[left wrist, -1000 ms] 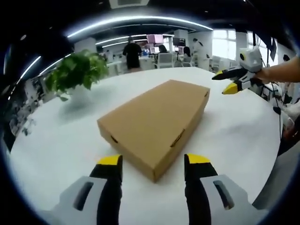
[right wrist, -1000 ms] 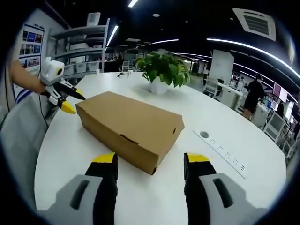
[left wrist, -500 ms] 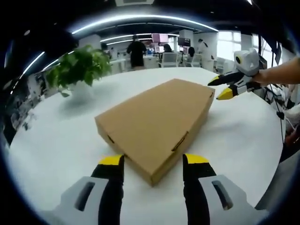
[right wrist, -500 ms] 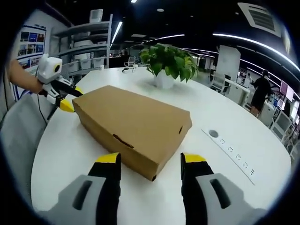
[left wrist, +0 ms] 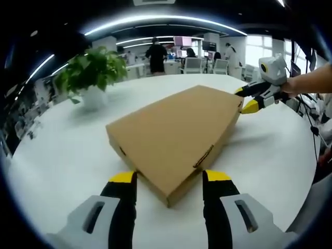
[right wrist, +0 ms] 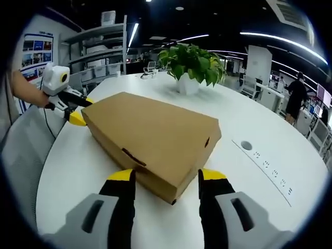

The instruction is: Operate the shoe box by opening the lid, removing the specified soft item, and placing it in the target area until the item is outside and the box remains undamaged.

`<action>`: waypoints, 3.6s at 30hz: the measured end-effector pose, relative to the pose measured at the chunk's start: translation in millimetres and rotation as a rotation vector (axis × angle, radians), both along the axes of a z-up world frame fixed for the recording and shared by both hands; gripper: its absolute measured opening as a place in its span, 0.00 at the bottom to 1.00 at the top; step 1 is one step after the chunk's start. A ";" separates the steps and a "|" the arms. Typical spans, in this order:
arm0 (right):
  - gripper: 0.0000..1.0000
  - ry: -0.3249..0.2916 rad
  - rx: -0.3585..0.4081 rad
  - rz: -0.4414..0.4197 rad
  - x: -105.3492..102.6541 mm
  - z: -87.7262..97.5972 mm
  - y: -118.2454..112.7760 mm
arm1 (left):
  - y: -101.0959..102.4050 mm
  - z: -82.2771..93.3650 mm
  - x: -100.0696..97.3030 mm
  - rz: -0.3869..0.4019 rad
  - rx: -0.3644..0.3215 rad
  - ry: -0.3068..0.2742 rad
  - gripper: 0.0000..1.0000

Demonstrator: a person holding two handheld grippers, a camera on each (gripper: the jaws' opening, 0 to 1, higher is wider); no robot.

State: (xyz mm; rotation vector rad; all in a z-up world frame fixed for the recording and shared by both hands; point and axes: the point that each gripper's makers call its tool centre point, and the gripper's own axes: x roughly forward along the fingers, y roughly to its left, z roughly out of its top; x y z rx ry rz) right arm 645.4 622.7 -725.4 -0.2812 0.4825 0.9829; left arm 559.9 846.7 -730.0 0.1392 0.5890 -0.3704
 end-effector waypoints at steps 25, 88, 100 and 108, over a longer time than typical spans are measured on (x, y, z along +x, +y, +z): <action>0.41 0.030 0.021 -0.062 -12.1 -2.6 3.9 | 2.2 -0.7 -0.8 -0.019 -0.001 0.017 0.48; 0.34 0.090 0.045 -0.334 -143.0 0.7 55.9 | 64.3 4.8 -43.9 -0.358 0.062 0.127 0.47; 0.32 0.089 0.053 -0.364 -172.0 0.5 66.2 | 74.4 3.5 -54.6 -0.425 0.085 0.138 0.47; 0.33 0.089 0.066 -0.375 -185.6 0.9 73.8 | 79.9 2.7 -58.2 -0.452 0.097 0.135 0.48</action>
